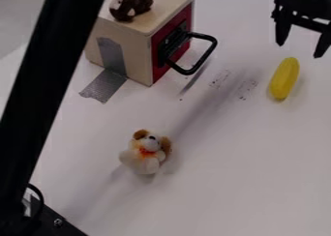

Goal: Take the yellow corn toy and put it on top right side

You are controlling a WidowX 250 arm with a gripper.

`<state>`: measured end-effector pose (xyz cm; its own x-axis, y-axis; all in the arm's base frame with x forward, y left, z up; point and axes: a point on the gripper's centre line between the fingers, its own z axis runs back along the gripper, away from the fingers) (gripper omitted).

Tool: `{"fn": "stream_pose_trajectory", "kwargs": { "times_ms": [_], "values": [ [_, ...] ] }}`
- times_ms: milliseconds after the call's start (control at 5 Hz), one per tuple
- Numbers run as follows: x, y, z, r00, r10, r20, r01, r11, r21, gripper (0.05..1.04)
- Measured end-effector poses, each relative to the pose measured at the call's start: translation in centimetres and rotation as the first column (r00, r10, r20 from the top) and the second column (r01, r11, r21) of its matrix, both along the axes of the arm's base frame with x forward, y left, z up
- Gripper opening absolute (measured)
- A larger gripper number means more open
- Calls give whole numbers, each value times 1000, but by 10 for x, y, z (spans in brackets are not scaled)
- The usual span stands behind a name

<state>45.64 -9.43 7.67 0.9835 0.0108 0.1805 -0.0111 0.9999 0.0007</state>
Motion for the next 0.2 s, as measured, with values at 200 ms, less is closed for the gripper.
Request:
{"fn": "stream_pose_trajectory", "kwargs": {
  "times_ms": [200],
  "values": [
    [-10,5,26,999,47,2,-47,999,-23,1000]
  ]
}}
